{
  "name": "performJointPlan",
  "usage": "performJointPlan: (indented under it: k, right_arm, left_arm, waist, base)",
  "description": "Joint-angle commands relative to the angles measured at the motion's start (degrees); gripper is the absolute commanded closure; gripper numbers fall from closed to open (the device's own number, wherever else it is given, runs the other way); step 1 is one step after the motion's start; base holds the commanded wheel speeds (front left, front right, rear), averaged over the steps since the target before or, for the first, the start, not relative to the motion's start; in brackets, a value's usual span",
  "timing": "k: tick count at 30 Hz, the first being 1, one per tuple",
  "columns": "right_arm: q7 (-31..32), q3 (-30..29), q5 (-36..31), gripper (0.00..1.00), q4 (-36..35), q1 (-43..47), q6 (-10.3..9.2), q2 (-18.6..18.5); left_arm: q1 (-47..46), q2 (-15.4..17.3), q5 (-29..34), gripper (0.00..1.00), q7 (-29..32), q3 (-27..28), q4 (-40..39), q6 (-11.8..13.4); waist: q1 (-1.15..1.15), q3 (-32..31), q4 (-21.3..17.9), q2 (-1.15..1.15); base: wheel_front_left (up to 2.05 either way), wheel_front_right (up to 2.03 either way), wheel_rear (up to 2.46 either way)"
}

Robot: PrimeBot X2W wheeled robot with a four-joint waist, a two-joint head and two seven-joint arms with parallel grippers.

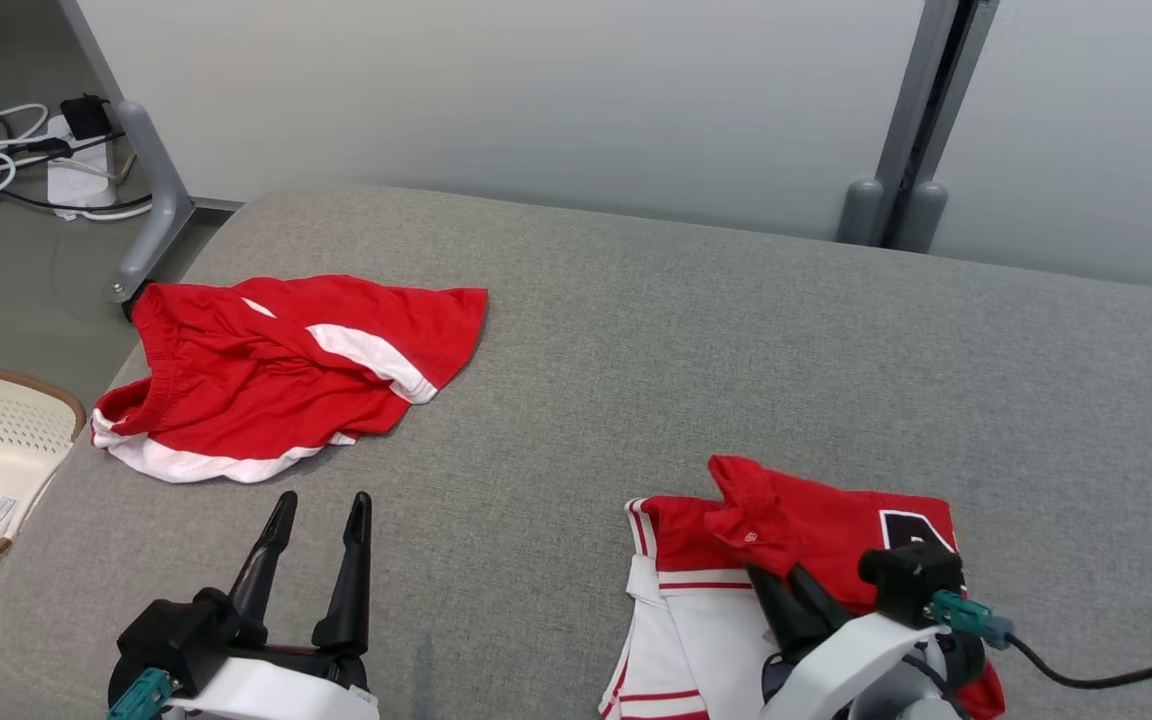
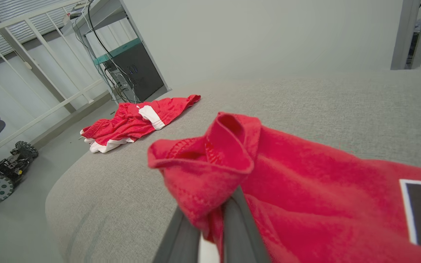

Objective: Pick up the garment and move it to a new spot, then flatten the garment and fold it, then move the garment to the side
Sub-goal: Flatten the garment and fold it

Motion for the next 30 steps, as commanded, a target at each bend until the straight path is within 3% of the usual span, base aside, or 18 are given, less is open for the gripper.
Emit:
performJointPlan:
  k: [1, 12, 27, 28, 29, 30]
  right_arm:
    - [-0.5, 0.3, 0.4, 1.00, 0.2, -0.9, 0.01, -0.2]
    - [-2.2, 6.9, 4.3, 1.00, 7.2, -4.2, 0.01, -0.2]
    - [-4.6, 14.2, 11.4, 1.00, 12.7, -7.2, 0.01, -0.3]
    - [-4.7, 14.6, 11.8, 0.95, 13.1, -7.7, 0.01, -0.3]
    - [-4.8, 14.9, 12.1, 0.60, 13.4, -8.0, 0.01, -0.3]
    - [-4.9, 15.3, 12.7, 0.15, 13.6, -8.2, 0.01, -0.3]
  left_arm:
    - [-0.7, 0.4, -0.2, 0.00, 0.0, 0.1, 0.0, -0.1]
    - [-1.3, 0.6, -0.4, 0.00, 0.0, 0.0, 0.3, -0.1]
    - [-1.7, 0.4, -0.3, 0.00, 0.0, 0.1, 0.6, -0.1]
    - [-1.7, 0.4, -0.3, 0.00, 0.0, 0.1, 0.6, -0.1]
    - [-1.7, 0.4, -0.2, 0.00, 0.0, 0.1, 0.6, -0.1]
    - [-1.7, 0.4, -0.2, 0.00, 0.0, 0.0, 0.7, -0.1]
  waist:
    - [0.00, 0.1, 0.3, 0.00]
    - [0.00, 0.7, 1.7, 0.00]
    - [0.00, 0.9, 0.7, 0.00]
    - [0.00, 0.9, 0.7, 0.00]
    - [0.00, 0.9, 0.6, 0.00]
    - [0.00, 0.9, 0.6, 0.00]
  base:
    - [0.00, 0.00, 0.00]
    - [0.00, 0.00, 0.00]
    - [0.00, 0.00, 0.00]
    - [0.00, 0.00, 0.00]
    - [0.00, 0.00, 0.00]
    - [0.00, 0.00, 0.00]
